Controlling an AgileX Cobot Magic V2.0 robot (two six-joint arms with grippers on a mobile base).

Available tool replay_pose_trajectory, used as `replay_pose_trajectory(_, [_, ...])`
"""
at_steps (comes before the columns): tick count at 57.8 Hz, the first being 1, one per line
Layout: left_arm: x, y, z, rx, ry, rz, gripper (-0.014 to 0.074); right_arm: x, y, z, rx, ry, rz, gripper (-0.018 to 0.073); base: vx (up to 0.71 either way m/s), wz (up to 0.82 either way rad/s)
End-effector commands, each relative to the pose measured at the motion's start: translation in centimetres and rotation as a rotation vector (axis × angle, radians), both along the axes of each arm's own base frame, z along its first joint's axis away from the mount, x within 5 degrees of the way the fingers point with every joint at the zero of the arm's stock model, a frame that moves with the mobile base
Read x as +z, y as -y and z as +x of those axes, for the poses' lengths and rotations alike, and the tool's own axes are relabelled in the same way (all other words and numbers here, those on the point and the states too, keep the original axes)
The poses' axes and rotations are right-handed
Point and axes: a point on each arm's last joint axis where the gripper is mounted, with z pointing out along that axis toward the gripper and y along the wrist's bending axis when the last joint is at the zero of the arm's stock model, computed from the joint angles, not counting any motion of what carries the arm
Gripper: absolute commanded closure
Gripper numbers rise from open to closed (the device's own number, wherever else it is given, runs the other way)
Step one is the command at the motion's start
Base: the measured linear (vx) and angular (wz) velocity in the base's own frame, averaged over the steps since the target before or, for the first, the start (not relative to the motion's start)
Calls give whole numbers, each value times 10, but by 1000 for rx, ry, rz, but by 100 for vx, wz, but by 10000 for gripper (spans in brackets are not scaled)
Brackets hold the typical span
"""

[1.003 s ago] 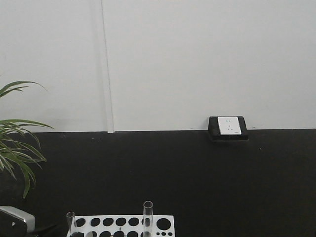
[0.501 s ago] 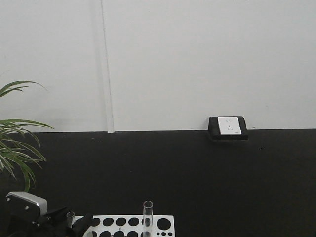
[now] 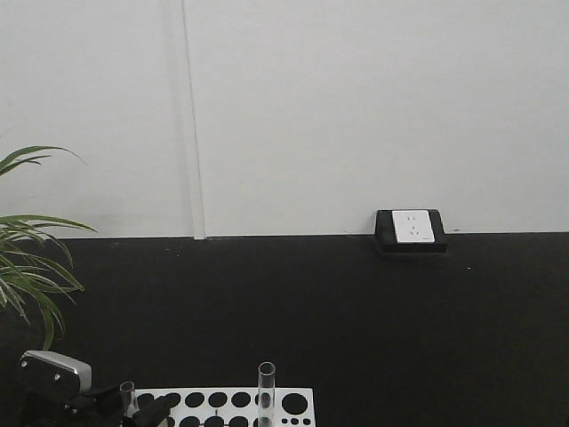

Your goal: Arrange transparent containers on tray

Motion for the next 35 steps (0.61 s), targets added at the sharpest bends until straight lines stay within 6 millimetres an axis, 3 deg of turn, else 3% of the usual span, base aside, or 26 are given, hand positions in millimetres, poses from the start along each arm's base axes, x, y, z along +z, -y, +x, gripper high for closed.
replay_pose_trajectory(1, [21, 4, 5, -4, 112, -63, 130, 19, -2, 5, 18, 113, 1, 126, 0, 0])
replay_pose_trajectory(35, [24, 4, 5, -10, 129, -50, 385, 24, -3, 5, 32, 170, 8, 126, 0, 0])
